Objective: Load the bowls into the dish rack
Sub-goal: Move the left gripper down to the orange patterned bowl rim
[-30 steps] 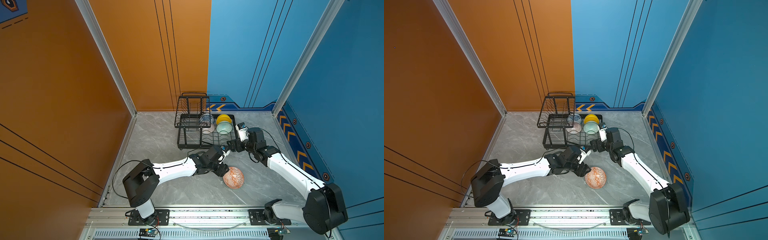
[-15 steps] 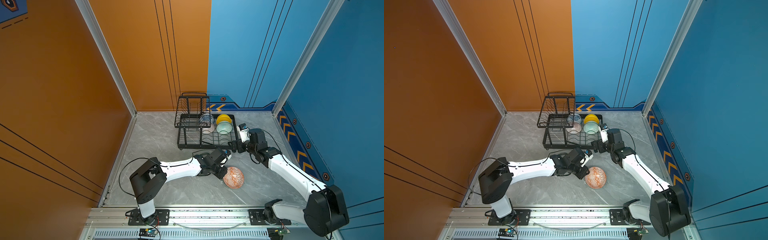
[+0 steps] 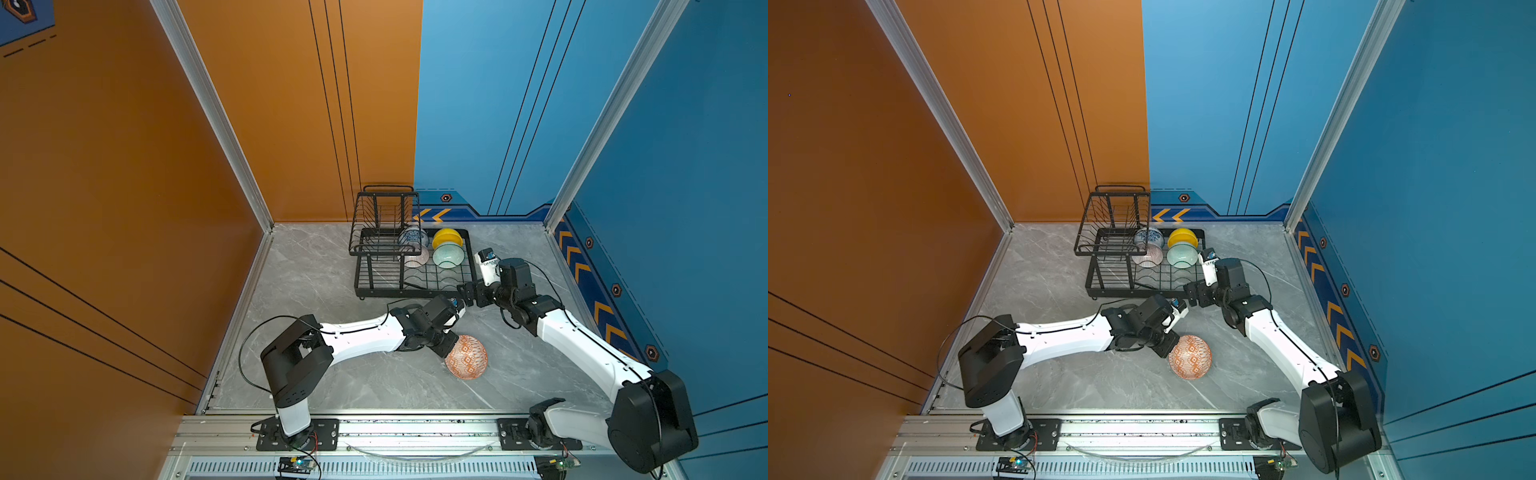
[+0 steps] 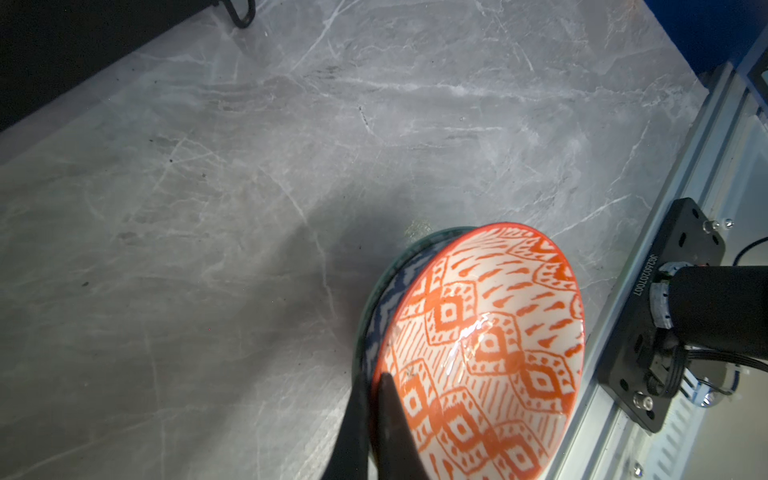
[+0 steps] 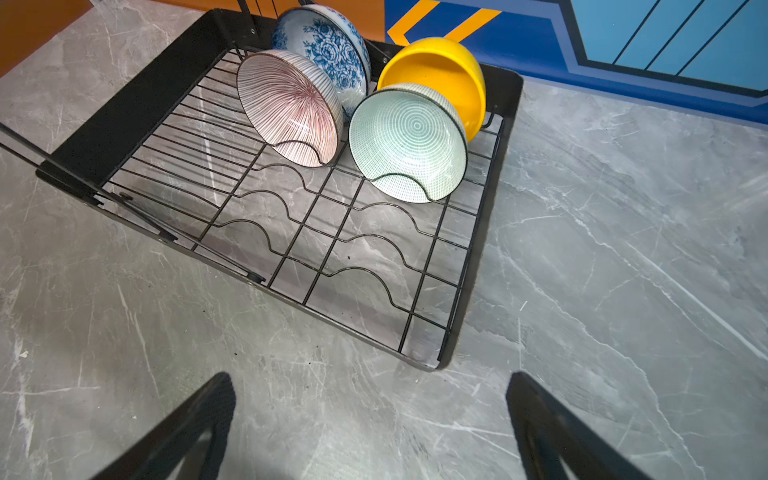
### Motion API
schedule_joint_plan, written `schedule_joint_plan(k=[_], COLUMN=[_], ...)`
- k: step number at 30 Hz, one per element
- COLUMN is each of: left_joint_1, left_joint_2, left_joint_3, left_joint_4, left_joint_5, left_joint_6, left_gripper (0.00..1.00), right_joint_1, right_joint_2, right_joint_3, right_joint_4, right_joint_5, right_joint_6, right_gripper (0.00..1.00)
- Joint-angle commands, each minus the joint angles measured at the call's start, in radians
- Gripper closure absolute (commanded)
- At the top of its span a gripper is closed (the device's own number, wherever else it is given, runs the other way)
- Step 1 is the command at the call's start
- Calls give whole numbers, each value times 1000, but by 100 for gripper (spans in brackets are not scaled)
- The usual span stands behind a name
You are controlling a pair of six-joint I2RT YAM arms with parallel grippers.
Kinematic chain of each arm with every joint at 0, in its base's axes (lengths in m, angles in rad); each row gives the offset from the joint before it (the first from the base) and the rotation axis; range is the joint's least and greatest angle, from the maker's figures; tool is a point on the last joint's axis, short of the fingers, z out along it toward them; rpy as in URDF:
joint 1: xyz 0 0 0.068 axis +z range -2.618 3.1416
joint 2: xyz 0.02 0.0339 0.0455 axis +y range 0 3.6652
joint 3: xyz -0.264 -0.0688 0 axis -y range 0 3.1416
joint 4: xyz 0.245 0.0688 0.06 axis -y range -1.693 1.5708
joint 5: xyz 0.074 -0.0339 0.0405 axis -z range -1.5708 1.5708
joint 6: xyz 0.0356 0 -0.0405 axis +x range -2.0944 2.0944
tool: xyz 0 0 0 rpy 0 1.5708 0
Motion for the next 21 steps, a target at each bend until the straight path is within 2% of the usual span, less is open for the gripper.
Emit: schedule_joint_plan(k=[1, 21], left_joint_1=[-11, -7], left_joint_2=[13, -4], left_joint_3=[32, 105], left_joint_4=[-38, -228], left_joint_5=[-24, -244], left_joint_6=[19, 35], left_gripper=[100, 100], right_joint_1=[-6, -11], right_joint_2=[-30, -34], right_joint_3=[-18, -24], right_joint_4=[-20, -14], right_joint_5=[-18, -27], right_joint_6=[21, 23], right_gripper=[0, 0])
